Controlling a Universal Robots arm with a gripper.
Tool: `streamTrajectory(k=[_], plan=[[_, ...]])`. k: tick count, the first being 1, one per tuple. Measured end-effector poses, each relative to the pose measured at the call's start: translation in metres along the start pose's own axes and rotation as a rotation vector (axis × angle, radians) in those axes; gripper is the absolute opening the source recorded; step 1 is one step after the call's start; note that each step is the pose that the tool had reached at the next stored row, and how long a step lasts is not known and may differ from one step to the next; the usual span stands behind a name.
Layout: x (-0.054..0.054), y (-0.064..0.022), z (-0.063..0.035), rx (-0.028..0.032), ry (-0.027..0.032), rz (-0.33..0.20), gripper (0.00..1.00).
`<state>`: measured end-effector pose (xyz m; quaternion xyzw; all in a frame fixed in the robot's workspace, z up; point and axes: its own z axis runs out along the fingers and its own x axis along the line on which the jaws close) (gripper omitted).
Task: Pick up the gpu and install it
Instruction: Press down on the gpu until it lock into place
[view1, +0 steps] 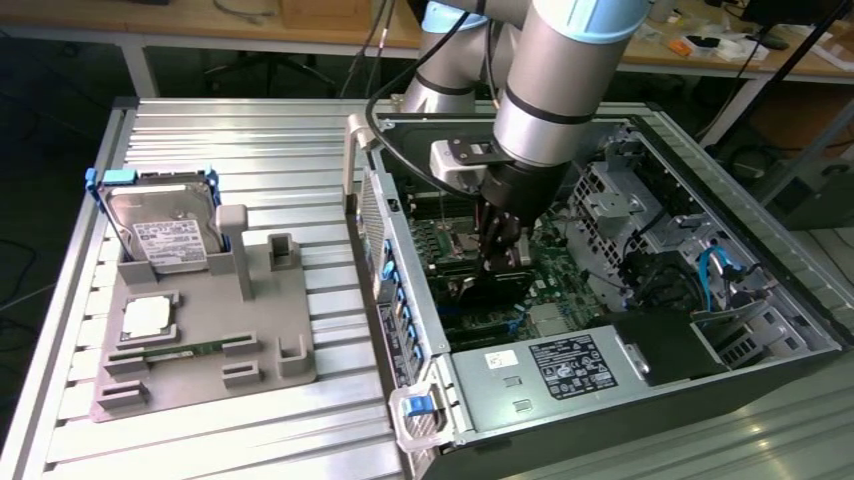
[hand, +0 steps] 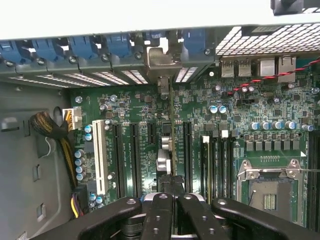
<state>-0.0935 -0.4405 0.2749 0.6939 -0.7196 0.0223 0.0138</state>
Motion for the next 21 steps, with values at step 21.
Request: streamTrajectory(k=[21], plan=[[0.001,0.0098,-0.0194,0.0017,-0.0007,0.005,0.11]])
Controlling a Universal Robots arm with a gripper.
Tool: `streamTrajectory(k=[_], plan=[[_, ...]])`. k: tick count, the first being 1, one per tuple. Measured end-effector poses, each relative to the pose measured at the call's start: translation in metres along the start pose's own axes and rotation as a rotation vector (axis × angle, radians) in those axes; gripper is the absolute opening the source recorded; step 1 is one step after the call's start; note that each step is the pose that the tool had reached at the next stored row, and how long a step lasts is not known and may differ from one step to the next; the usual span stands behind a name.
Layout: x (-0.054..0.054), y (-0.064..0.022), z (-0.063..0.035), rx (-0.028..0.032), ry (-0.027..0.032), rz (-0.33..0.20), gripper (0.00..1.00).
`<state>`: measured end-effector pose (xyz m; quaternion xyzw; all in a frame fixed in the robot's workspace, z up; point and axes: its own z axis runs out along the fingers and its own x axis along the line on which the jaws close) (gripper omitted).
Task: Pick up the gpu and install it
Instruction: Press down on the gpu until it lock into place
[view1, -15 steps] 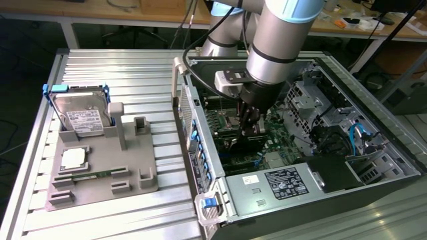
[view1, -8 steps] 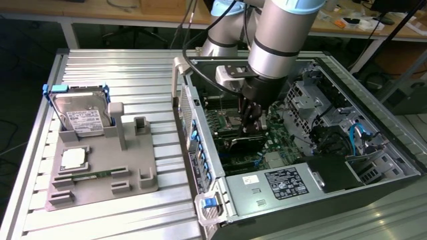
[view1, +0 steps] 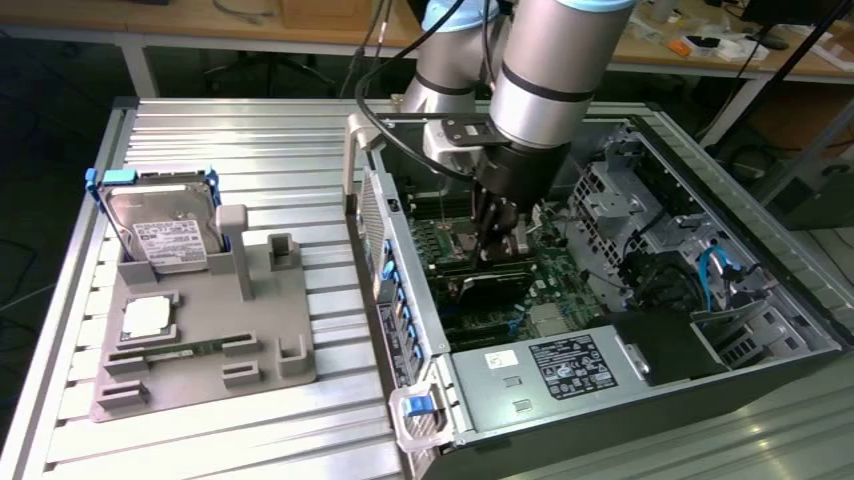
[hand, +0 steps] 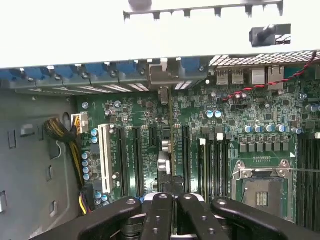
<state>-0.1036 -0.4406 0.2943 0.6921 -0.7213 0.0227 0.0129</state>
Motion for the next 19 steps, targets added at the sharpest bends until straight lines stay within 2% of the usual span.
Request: streamTrajectory(k=[6,19], plan=[[0.0002,0.0073,-0.0004,-0.0001,0.0001,0.003,0.11],[0.0003,0.0084,-0.0004,-0.0002,0.0001,0.003,0.11]])
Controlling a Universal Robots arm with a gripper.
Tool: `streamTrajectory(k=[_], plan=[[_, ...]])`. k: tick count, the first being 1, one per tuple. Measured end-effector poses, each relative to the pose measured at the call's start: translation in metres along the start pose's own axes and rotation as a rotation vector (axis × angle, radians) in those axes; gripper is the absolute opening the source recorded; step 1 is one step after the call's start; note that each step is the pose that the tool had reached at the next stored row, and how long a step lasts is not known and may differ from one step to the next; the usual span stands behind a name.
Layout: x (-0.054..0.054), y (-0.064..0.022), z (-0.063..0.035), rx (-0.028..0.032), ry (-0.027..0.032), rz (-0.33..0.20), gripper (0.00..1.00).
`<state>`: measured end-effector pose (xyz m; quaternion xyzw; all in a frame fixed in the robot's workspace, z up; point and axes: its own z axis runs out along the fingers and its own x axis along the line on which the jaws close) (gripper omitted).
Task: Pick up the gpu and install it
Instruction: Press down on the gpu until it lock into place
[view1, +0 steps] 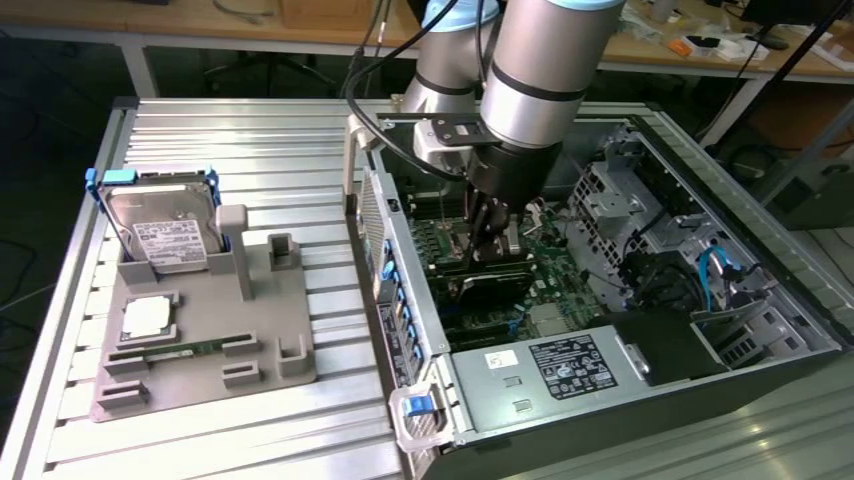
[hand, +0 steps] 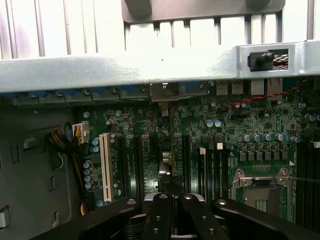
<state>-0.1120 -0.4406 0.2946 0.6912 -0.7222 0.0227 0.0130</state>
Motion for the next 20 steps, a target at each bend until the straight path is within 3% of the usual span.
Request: streamTrajectory(k=[11,16,19,20], plan=[[0.0,0.0135,-0.0002,-0.0001,0.0001,0.0,0.11],[0.001,0.0176,-0.0005,-0.0172,0.0009,-0.001,0.11],[0.001,0.0194,-0.0014,-0.0394,0.0018,-0.002,0.11],[0.001,0.0208,-0.002,-0.0558,0.0024,-0.003,0.11]])
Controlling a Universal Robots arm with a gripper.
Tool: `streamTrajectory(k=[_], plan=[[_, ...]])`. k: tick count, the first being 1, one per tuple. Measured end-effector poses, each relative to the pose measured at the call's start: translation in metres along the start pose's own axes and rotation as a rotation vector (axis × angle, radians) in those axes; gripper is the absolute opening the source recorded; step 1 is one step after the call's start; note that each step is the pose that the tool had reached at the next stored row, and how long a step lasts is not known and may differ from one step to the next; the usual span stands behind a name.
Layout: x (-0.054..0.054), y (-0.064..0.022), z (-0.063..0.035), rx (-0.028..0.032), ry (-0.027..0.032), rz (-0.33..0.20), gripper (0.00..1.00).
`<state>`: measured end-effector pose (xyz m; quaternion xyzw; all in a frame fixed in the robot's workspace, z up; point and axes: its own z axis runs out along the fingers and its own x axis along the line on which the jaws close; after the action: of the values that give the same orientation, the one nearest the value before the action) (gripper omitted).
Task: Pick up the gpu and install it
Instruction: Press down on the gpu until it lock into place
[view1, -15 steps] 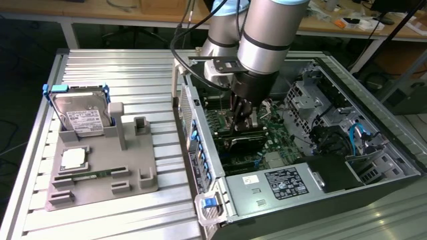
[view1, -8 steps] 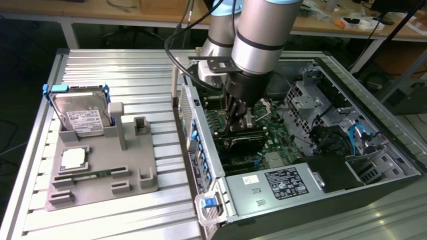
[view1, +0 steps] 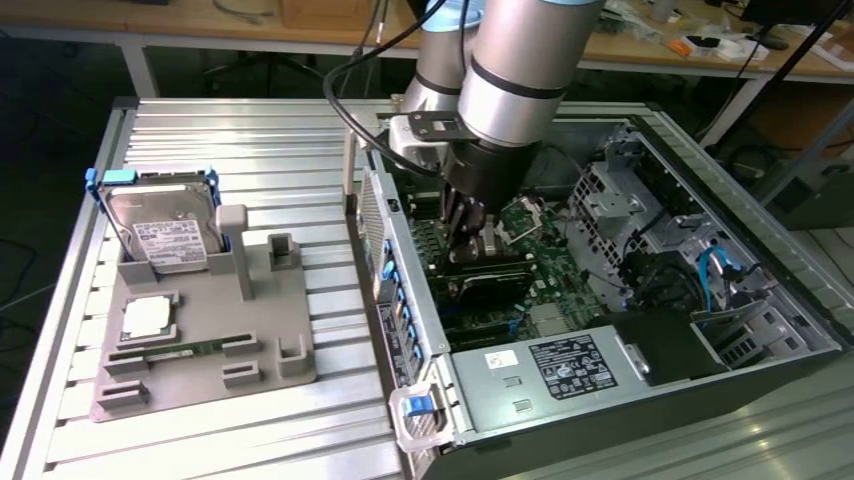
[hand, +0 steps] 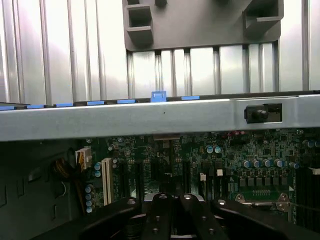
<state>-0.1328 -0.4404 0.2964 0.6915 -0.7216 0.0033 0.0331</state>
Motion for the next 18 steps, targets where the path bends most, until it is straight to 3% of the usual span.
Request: streamTrajectory(k=[1,2,6,9,18], plan=[[0.0,0.0008,-0.0003,-0.0068,0.0003,0.0,0.11],[0.0,0.0018,-0.001,-0.0209,0.0009,-0.001,0.11],[0.0,0.0041,-0.0022,-0.0448,0.0021,-0.002,0.11],[0.0,0.0065,-0.0024,-0.0582,0.0024,-0.003,0.11],[0.001,0.0131,-0.0025,-0.0858,0.0037,-0.004,0.11]])
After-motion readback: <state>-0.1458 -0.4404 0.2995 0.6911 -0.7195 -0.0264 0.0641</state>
